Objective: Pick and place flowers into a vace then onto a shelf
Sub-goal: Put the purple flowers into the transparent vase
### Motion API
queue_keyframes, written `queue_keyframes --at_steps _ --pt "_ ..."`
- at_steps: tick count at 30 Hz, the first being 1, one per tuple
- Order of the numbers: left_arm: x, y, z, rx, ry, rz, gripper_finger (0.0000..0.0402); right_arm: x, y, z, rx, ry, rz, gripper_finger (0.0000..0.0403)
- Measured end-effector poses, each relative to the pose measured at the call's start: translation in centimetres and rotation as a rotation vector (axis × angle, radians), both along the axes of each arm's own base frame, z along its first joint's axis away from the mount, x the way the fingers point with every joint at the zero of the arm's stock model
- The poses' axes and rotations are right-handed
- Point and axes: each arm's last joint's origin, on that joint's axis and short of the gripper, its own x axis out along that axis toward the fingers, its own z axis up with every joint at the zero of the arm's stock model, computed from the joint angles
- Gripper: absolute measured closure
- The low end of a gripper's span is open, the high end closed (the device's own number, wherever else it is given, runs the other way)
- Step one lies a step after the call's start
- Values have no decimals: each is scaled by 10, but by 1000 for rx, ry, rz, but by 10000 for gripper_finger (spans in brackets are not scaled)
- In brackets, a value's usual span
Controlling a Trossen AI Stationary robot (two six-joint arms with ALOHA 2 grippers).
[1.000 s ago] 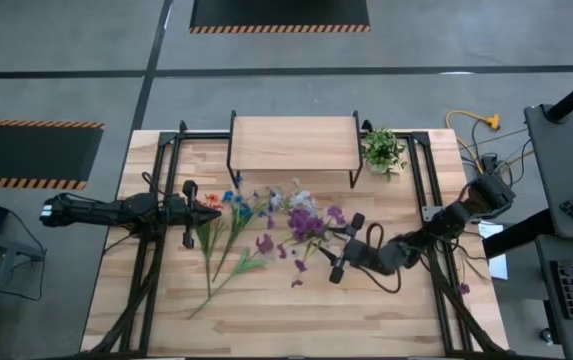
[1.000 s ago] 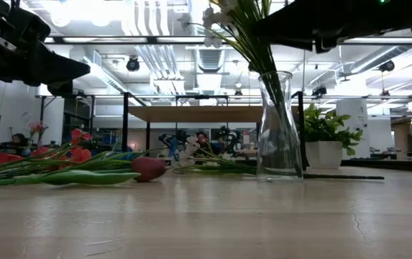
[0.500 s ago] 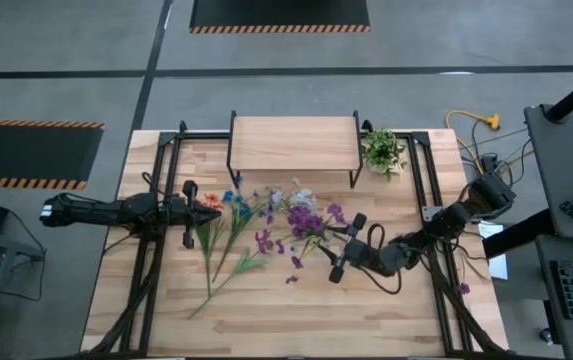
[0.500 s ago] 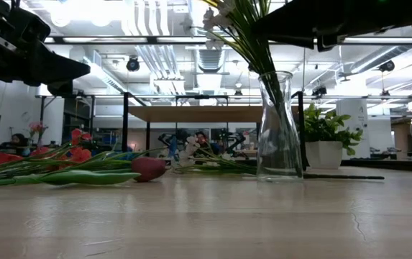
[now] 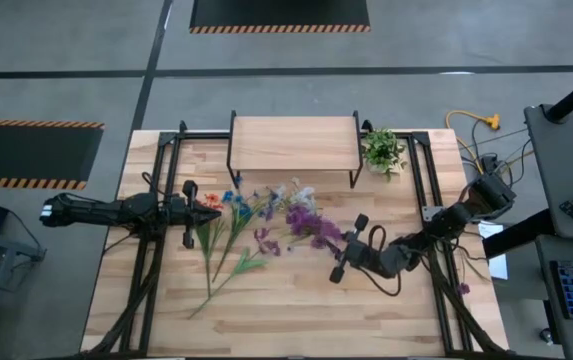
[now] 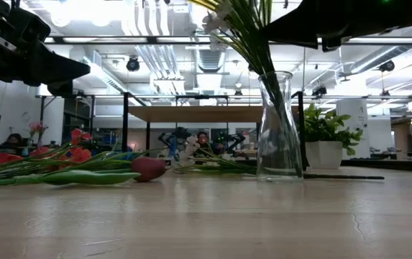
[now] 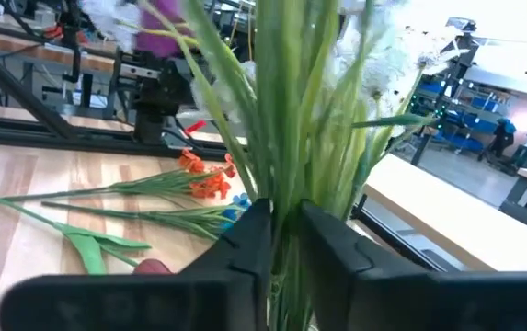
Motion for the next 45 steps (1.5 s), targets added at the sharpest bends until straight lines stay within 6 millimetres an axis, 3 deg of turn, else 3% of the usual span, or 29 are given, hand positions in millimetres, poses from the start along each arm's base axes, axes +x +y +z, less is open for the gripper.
queue_keyframes --at_steps 6,31,36,45 --pt "0 0 0 0 0 0 402 -2 3 0 -8 8 13 392" --pt "0 0 0 0 0 0 402 -4 2 -19 109 70 -1 392" --pt "0 0 0 0 0 0 402 -4 2 -17 99 73 3 357" --pt "0 0 0 0 0 0 402 -5 1 -9 105 49 -3 244"
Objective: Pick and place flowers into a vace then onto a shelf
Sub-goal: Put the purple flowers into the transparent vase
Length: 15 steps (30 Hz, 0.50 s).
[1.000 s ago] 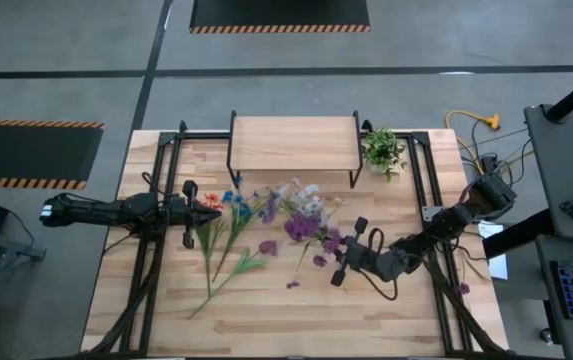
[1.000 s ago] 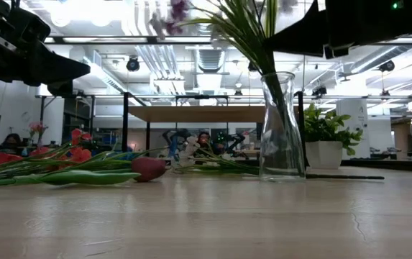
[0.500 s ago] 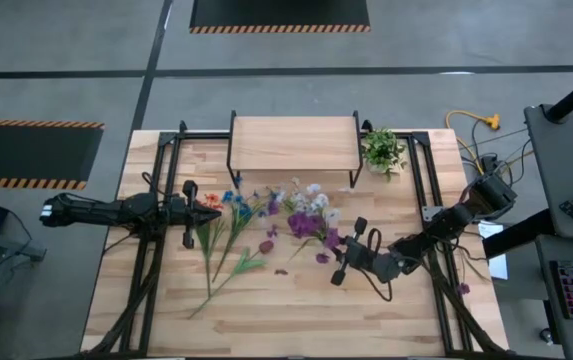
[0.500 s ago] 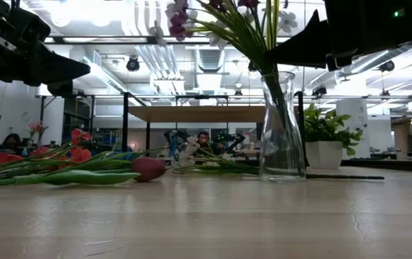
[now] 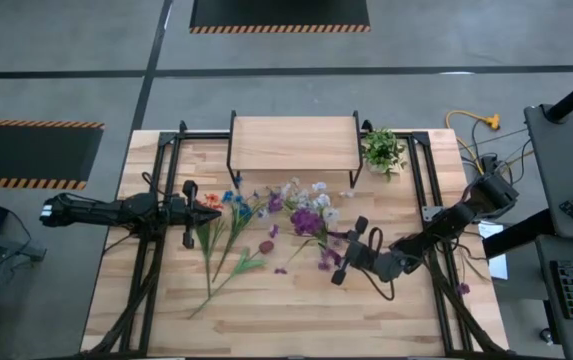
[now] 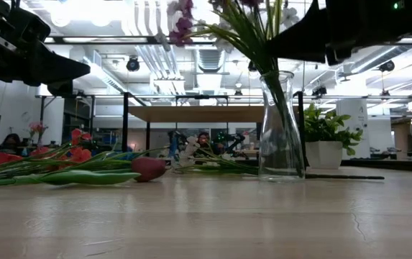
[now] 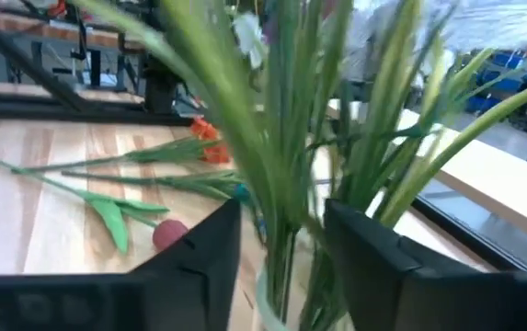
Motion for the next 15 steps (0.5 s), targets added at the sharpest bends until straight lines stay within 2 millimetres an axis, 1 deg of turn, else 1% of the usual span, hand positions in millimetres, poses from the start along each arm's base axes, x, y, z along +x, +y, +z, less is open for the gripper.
queue_keyframes --at_steps 3,7,10,15 --pt "0 0 0 0 0 0 402 -2 0 8 14 -24 3 213" --pt "0 0 0 0 1 0 402 -6 1 19 7 -42 17 187" --pt "0 0 0 0 0 0 402 -11 3 25 9 -50 32 178" --pt "0 0 0 0 1 0 402 -23 7 32 7 -10 64 173"
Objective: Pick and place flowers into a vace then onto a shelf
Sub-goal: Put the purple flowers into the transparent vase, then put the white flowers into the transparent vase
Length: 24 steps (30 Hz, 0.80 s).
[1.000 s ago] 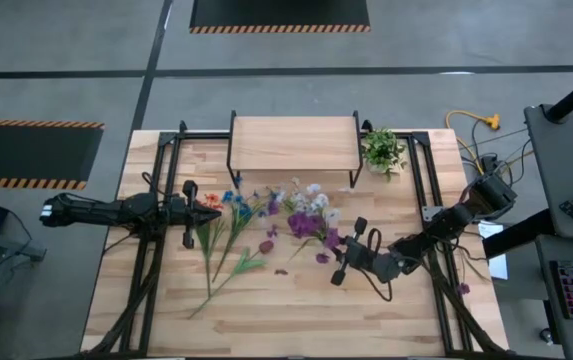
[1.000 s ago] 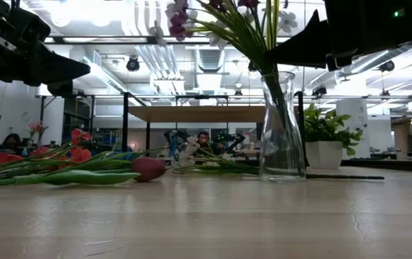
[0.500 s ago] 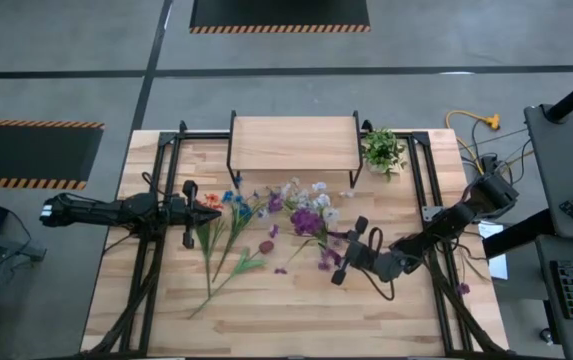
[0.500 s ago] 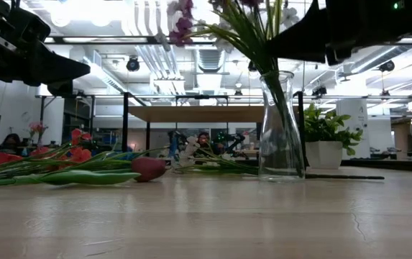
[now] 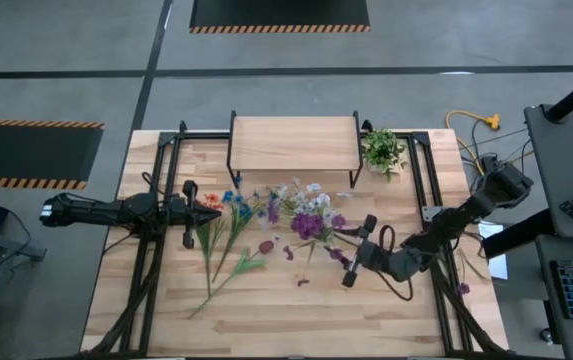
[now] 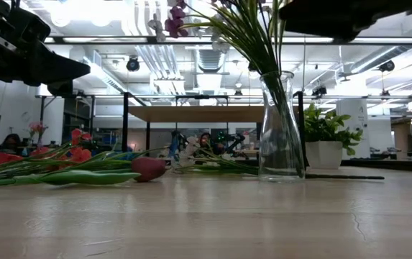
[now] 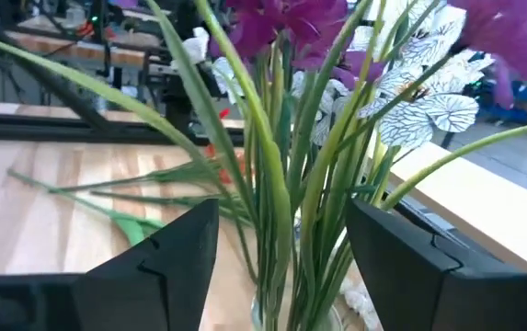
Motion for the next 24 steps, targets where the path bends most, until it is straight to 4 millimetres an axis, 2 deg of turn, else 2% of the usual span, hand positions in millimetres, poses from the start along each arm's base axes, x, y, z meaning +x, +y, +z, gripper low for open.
queue_keyframes --at_steps 5,9,16,24 --pt "0 0 0 0 0 0 402 -15 -1 11 40 3 -11 176" --pt "0 0 0 0 0 0 402 -25 -9 15 53 -4 -149 181" --pt "0 0 0 0 0 0 402 -34 -26 0 94 57 -261 184" --pt "0 0 0 0 -1 0 402 -26 -47 -13 238 205 -203 184"
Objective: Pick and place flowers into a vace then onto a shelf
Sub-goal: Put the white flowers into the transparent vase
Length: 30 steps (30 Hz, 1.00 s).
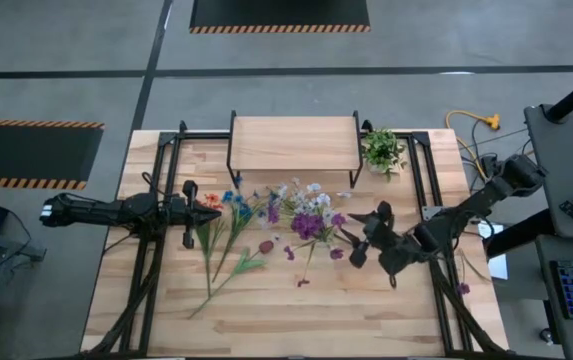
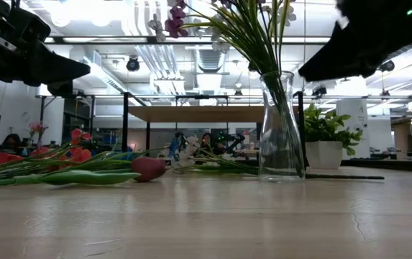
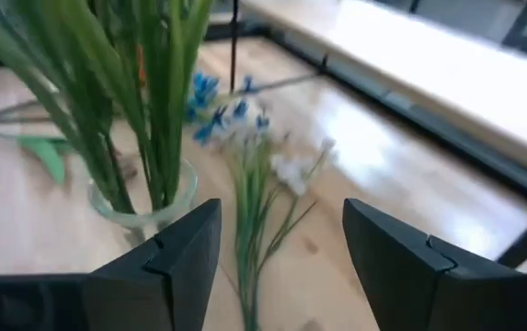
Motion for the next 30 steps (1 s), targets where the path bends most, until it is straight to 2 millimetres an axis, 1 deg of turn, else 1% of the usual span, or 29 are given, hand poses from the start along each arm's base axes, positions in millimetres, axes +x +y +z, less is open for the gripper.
queue_keyframes --at_steps 8,13,17,21,26,30 --pt "0 0 0 0 1 0 402 11 -32 -9 121 143 13 184" --pt "0 0 0 0 1 0 402 15 -43 -11 169 193 62 184" --pt "0 0 0 0 1 0 402 16 -47 -12 222 216 105 184" --pt "0 0 0 0 1 0 402 16 -48 -17 217 236 102 184" --pt "0 0 0 0 0 0 402 20 -46 -33 226 309 111 184" --pt "0 0 0 0 1 0 402 30 -43 -45 213 305 127 184"
